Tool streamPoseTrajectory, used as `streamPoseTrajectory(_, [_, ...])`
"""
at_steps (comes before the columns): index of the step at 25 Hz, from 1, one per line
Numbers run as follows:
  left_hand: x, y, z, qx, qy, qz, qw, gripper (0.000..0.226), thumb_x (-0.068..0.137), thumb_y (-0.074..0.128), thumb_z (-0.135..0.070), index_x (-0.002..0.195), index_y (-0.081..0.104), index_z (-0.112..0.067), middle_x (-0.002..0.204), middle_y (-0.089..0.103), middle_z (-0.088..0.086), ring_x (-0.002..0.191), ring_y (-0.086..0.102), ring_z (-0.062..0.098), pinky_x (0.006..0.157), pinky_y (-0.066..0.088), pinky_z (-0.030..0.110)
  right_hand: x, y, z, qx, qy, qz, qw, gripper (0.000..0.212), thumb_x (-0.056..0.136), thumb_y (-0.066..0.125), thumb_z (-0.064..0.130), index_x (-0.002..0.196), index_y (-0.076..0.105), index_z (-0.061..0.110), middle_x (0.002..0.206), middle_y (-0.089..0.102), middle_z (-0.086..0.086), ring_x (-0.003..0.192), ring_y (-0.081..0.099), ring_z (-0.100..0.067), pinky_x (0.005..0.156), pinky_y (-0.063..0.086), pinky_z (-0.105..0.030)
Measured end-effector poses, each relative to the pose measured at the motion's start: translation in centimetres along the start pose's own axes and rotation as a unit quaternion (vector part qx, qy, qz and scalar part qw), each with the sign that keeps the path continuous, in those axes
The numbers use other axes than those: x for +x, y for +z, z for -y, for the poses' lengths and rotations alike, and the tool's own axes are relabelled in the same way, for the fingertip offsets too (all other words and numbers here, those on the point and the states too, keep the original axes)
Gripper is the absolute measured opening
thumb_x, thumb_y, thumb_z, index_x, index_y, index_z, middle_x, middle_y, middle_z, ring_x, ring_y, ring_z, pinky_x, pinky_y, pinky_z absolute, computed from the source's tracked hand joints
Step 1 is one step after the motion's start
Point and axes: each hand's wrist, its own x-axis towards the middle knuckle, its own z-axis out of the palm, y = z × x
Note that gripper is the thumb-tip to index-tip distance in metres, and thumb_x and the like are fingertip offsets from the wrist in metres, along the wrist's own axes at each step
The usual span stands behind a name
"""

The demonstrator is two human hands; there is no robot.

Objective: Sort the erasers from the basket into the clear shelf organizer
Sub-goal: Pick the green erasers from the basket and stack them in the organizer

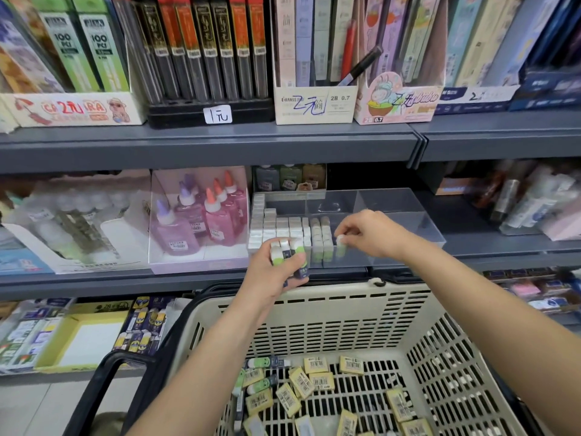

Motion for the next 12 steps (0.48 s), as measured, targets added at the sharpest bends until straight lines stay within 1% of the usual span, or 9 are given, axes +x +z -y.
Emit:
streamPoseTrajectory(2, [0.1, 0.1, 0.0, -0.001, 0.0, 0.004, 1.0, 0.021, 0.082, 0.067, -0.003, 0.095, 0.057, -0.017, 0.091, 0.064, 0.008, 0.073, 0.064, 0.018, 0.059, 0.055, 0.024, 0.2, 0.3, 0.0, -0.012, -0.014, 0.037, 0.999, 0.021, 0.095, 0.049, 0.019, 0.105, 0.068, 0.018, 0.101, 0.069, 0.002, 0.09, 0.057, -0.011, 0.091, 0.04, -0.027])
streamPoseTrajectory(3, [0.1, 0.1, 0.1, 0.001, -0.001, 0.007, 1.0, 0.021, 0.082, 0.067, -0.004, 0.095, 0.057, -0.017, 0.092, 0.064, 0.008, 0.075, 0.065, 0.018, 0.059, 0.055, 0.024, 0.3, 0.4, 0.0, -0.009, -0.012, 0.048, 0.999, 0.024, 0.096, 0.046, 0.017, 0.107, 0.068, 0.017, 0.104, 0.069, 0.002, 0.091, 0.055, -0.01, 0.091, 0.038, -0.026])
streamPoseTrajectory(5, [0.0, 0.3, 0.1, 0.006, -0.007, 0.013, 1.0, 0.019, 0.083, 0.067, -0.004, 0.094, 0.057, -0.016, 0.095, 0.065, 0.009, 0.077, 0.066, 0.018, 0.061, 0.056, 0.026, 0.2, 0.4, -0.2, -0.007, -0.007, 0.064, 0.998, 0.028, 0.097, 0.041, 0.016, 0.111, 0.066, 0.016, 0.109, 0.067, 0.002, 0.099, 0.057, -0.013, 0.087, 0.039, -0.024])
streamPoseTrajectory(7, [-0.1, 0.7, 0.3, 0.009, -0.013, 0.025, 1.0, 0.018, 0.083, 0.066, -0.005, 0.094, 0.057, -0.014, 0.097, 0.066, 0.011, 0.078, 0.067, 0.017, 0.063, 0.057, 0.028, -0.2, 0.3, 0.0, -0.026, -0.017, 0.062, 0.998, 0.03, 0.098, 0.04, 0.016, 0.116, 0.063, 0.015, 0.118, 0.064, 0.001, 0.108, 0.056, -0.017, 0.091, 0.039, -0.025])
streamPoseTrajectory(8, [-0.1, 0.8, 0.4, 0.013, -0.013, 0.031, 0.999, 0.017, 0.083, 0.066, -0.005, 0.095, 0.057, -0.013, 0.098, 0.067, 0.011, 0.078, 0.067, 0.016, 0.064, 0.057, 0.028, -0.5, 0.3, 0.2, -0.034, -0.025, 0.037, 0.998, 0.03, 0.098, 0.04, 0.017, 0.118, 0.062, 0.015, 0.12, 0.064, 0.0, 0.111, 0.056, -0.019, 0.093, 0.04, -0.027])
streamPoseTrajectory(9, [-0.1, 1.0, 0.5, 0.018, -0.013, 0.035, 0.999, 0.016, 0.083, 0.066, -0.005, 0.095, 0.057, -0.013, 0.098, 0.067, 0.011, 0.078, 0.067, 0.015, 0.064, 0.057, 0.028, -0.9, 0.3, 0.6, -0.036, -0.037, -0.006, 0.999, 0.03, 0.097, 0.042, 0.017, 0.118, 0.062, 0.015, 0.12, 0.064, 0.0, 0.11, 0.057, -0.019, 0.093, 0.042, -0.029])
streamPoseTrajectory(11, [0.0, 1.4, 0.5, 0.027, -0.012, 0.042, 0.999, 0.016, 0.083, 0.066, -0.005, 0.094, 0.057, -0.012, 0.096, 0.067, 0.01, 0.077, 0.067, 0.013, 0.064, 0.057, 0.028, -2.1, 0.3, 1.6, 0.017, -0.061, -0.084, 0.994, 0.026, 0.094, 0.048, 0.02, 0.113, 0.066, 0.018, 0.108, 0.069, 0.002, 0.098, 0.062, -0.016, 0.085, 0.046, -0.028])
streamPoseTrajectory(12, [0.0, 1.5, 0.5, 0.033, -0.012, 0.047, 0.998, 0.016, 0.083, 0.066, -0.004, 0.093, 0.058, -0.012, 0.094, 0.067, 0.008, 0.077, 0.067, 0.013, 0.064, 0.057, 0.028, -2.7, 0.3, 2.1, 0.06, -0.068, -0.091, 0.992, 0.023, 0.092, 0.052, 0.023, 0.109, 0.068, 0.02, 0.098, 0.07, 0.005, 0.088, 0.063, -0.011, 0.079, 0.047, -0.024])
